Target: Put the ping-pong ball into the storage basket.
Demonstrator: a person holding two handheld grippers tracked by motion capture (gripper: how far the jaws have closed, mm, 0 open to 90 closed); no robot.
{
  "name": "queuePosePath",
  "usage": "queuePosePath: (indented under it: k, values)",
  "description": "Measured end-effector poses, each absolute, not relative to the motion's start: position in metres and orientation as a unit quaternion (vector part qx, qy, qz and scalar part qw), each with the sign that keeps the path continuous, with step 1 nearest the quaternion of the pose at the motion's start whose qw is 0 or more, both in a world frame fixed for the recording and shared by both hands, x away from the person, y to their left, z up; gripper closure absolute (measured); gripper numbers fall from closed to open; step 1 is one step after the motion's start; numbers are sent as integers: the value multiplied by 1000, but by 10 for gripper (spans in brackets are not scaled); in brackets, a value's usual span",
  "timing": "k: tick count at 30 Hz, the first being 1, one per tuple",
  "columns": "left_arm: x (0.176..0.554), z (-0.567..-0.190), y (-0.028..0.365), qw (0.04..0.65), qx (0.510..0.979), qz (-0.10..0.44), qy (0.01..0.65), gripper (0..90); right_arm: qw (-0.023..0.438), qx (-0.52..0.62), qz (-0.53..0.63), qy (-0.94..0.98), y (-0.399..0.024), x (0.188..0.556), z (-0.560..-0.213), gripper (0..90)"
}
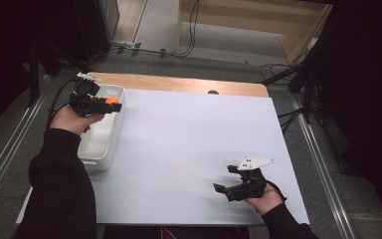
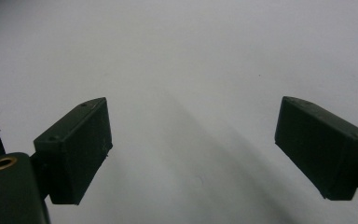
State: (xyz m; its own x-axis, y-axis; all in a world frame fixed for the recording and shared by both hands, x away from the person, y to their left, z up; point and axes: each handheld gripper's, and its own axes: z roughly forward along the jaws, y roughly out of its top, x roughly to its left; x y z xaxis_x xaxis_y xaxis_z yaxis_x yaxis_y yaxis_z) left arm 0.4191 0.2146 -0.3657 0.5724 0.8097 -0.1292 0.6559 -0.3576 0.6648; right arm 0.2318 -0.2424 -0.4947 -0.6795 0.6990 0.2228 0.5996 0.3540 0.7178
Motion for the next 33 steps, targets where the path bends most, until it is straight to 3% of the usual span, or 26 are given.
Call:
queuePosePath:
  k: [33]
  values:
    - [435, -390, 227, 317, 776, 166, 520, 506, 62, 393, 408, 822, -242, 232, -495, 96]
